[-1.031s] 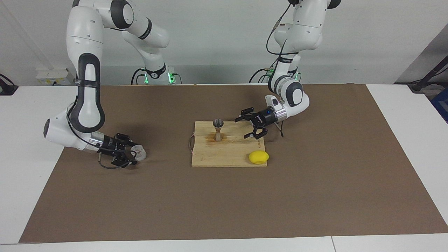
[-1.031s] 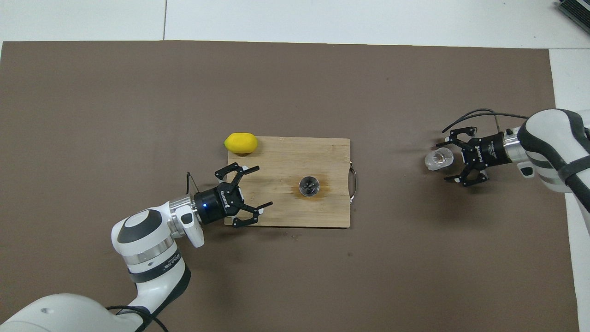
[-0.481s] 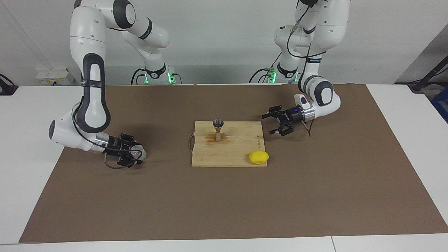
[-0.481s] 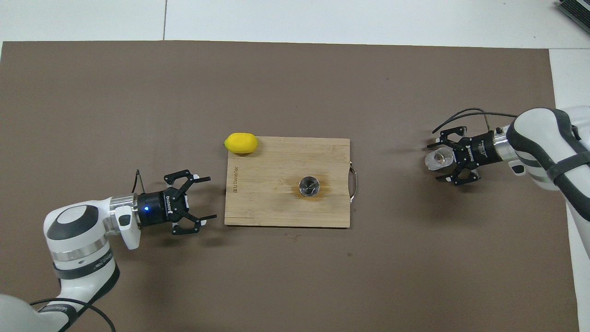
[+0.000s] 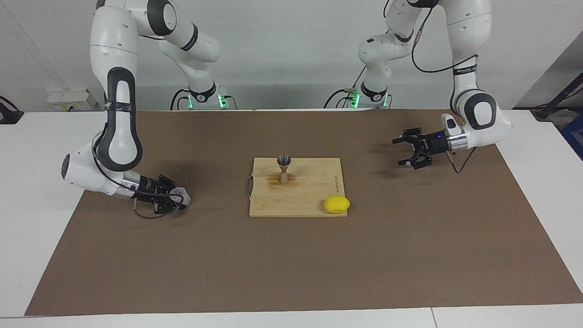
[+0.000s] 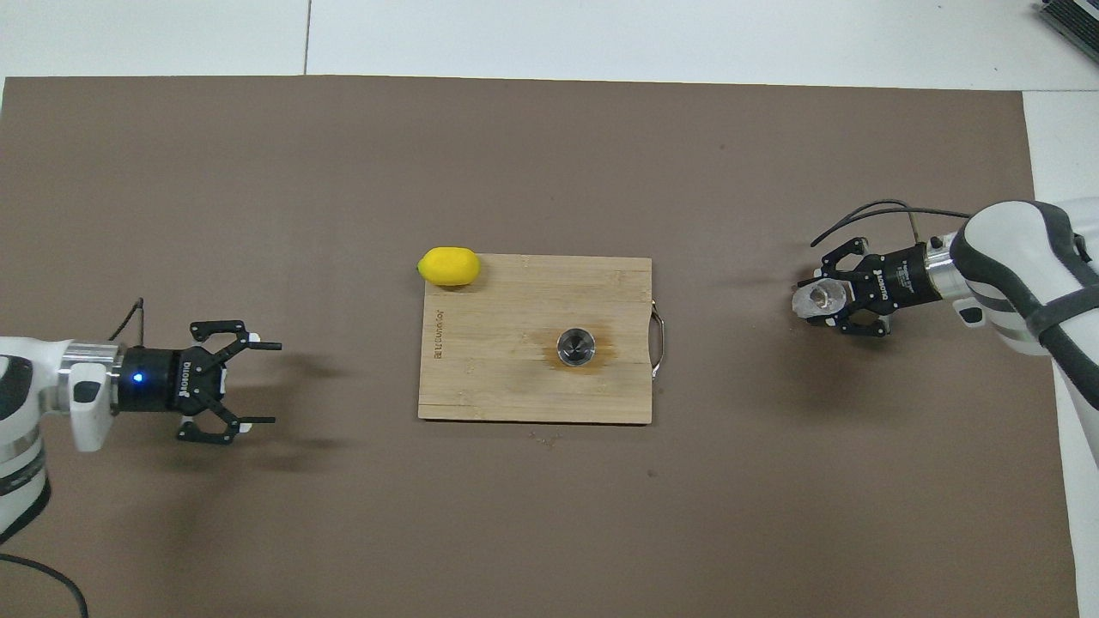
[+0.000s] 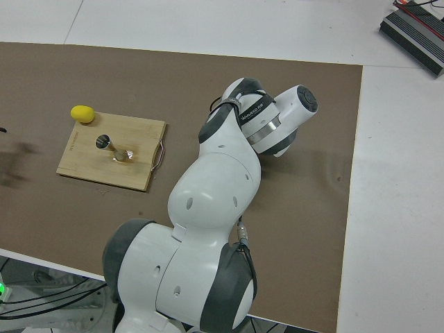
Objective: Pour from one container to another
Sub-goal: 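Open the left gripper and retract while the right gripper grasps the glass, then lift the clear glass with the right gripper and carry it above the dark cup, then tilt the clear glass over the dark cup with the right gripper, then turn the glass upright and carry it back with the right gripper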
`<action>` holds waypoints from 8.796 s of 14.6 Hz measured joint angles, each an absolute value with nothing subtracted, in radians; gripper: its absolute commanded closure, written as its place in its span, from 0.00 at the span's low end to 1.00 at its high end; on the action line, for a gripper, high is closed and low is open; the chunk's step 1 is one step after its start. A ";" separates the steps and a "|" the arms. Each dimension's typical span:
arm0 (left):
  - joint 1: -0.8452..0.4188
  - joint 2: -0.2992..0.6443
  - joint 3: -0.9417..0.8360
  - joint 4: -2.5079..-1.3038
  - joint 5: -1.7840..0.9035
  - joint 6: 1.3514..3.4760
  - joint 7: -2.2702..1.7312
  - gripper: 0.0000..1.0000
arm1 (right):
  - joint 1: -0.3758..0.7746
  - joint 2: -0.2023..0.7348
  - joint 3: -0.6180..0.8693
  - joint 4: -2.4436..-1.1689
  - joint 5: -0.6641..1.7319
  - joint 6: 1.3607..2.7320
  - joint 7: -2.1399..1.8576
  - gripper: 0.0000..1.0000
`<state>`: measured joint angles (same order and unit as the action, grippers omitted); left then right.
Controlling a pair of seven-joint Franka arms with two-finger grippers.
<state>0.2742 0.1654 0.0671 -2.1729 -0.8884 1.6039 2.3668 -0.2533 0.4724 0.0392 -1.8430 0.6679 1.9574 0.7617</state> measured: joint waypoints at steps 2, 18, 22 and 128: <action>0.294 0.162 0.067 -2.061 -0.743 1.571 2.274 0.00 | -0.252 0.460 0.040 -1.843 0.668 1.960 0.783 1.00; 0.282 0.083 0.041 -1.663 -0.237 1.427 1.224 0.00 | 0.154 0.266 0.044 -1.842 0.507 2.062 1.226 1.00; 0.234 0.027 0.039 -1.661 -0.198 1.418 0.848 0.00 | 0.242 0.248 0.044 -1.842 0.380 2.062 1.306 1.00; 0.016 -0.024 -0.014 -1.659 -0.017 1.576 0.065 0.00 | 0.268 0.216 0.042 -1.864 0.318 2.107 1.545 1.00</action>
